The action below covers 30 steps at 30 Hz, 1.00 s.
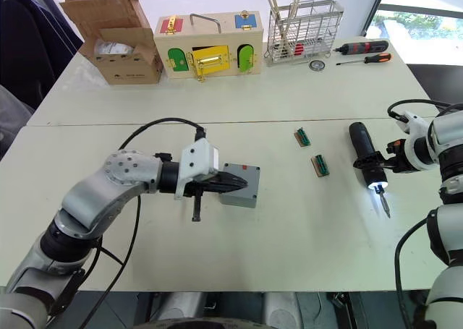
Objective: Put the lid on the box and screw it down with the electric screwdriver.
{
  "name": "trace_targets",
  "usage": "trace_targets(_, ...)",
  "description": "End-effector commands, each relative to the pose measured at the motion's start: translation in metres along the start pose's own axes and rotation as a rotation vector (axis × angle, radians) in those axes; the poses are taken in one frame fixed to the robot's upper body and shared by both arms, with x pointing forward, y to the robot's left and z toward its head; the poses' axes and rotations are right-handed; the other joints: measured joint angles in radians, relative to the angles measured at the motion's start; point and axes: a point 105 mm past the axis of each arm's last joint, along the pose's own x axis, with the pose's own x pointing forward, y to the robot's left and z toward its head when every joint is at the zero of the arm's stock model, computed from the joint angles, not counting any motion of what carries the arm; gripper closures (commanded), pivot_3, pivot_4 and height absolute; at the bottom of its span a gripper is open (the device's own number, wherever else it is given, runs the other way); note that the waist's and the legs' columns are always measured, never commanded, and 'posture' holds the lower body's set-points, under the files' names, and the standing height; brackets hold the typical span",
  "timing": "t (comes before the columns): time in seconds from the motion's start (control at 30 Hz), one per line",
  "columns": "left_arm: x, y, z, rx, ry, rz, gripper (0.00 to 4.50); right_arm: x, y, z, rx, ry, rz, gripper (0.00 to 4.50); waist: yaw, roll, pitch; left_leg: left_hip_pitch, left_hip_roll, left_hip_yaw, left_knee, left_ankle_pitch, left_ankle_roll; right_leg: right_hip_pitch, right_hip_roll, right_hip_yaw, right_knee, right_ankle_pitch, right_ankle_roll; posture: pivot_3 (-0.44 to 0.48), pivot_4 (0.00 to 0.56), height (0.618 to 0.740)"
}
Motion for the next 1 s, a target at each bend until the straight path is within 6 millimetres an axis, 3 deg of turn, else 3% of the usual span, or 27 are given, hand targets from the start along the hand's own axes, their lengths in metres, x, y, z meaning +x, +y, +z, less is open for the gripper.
trace_targets(0.03,-0.023,0.032,0.011,0.065,0.004,0.132,4.5,-0.027,-0.001,0.033,-0.115,-0.164,-0.038,0.02,-0.001,0.0,0.0,0.0,0.0,0.0,0.0,0.0,0.0,0.0,0.0,0.0,0.0,0.0,0.0,0.0,0.15,0.73)
trace_targets(0.13,-0.04,0.047,0.001,0.067,0.066,0.188,4.5,-0.049,0.015,0.064,-0.322,-0.32,-0.037,0.02,-0.004,0.0,0.0,0.0,-0.001,0.0,0.0,0.0,0.0,-0.001,0.0,0.0,0.001,0.0,0.0,0.0,0.15,0.73)
trace_targets(0.23,-0.05,0.051,-0.011,0.06,0.129,0.202,4.5,-0.06,0.054,0.071,-0.538,-0.419,0.09,0.02,-0.016,0.0,0.0,0.0,-0.001,0.0,-0.002,0.0,-0.001,-0.002,0.001,-0.001,0.001,0.0,0.0,0.0,0.15,0.73)
trace_targets(0.3,-0.053,0.05,-0.022,0.03,0.167,0.205,4.5,-0.053,0.096,0.049,-0.741,-0.424,0.244,0.02,-0.015,-0.002,-0.001,0.0,0.0,-0.002,-0.002,0.0,-0.001,-0.002,0.001,-0.002,0.001,0.0,0.0,0.0,0.15,0.73)
trace_targets(0.37,-0.054,0.049,-0.033,-0.015,0.187,0.212,4.5,-0.042,0.136,0.013,-0.829,-0.379,0.431,0.02,-0.015,-0.003,-0.001,0.0,0.001,-0.004,-0.001,0.0,-0.001,-0.001,0.001,-0.005,0.002,0.0,0.0,0.0,0.15,0.73)
trace_targets(0.47,-0.049,0.043,-0.047,-0.087,0.18,0.197,4.5,-0.022,0.171,-0.04,-0.881,-0.261,0.596,0.02,-0.014,-0.003,-0.001,0.0,0.001,-0.004,0.001,0.0,-0.001,-0.001,0.0,-0.004,0.006,0.0,0.0,0.0,0.15,0.73)
trace_targets(0.57,-0.042,0.035,-0.058,-0.14,0.187,0.153,4.5,-0.008,0.186,-0.068,-0.883,-0.204,0.658,0.02,-0.004,-0.003,-0.001,-0.001,0.001,-0.004,0.008,-0.001,0.001,-0.001,-0.001,-0.004,0.011,0.0,0.0,0.0,0.15,0.73)
trace_targets(0.73,-0.032,0.024,-0.077,-0.138,0.259,0.082,4.5,0.011,0.201,-0.071,-0.848,-0.258,0.655,0.02,0.006,-0.004,-0.001,-0.001,0.0,-0.003,0.012,-0.002,0.002,0.001,-0.001,-0.003,0.011,0.0,0.0,0.0,0.15,0.73)
trace_targets(0.9,-0.026,0.021,-0.077,-0.139,0.254,0.061,4.5,0.021,0.211,-0.072,-0.843,-0.281,0.649,0.02,0.007,-0.004,-0.001,-0.001,0.0,-0.004,0.012,-0.002,0.003,0.001,-0.001,-0.003,0.011,0.0,0.0,0.0,0.15,0.73)
trace_targets(1.0,-0.01,0.016,-0.071,-0.117,0.217,0.01,4.5,0.023,0.221,-0.076,-0.84,-0.273,0.683,0.02,0.008,-0.004,-0.001,-0.001,0.0,-0.004,0.012,-0.002,0.003,0.001,-0.001,-0.004,0.011,0.0,0.0,0.0,0.15,0.73)
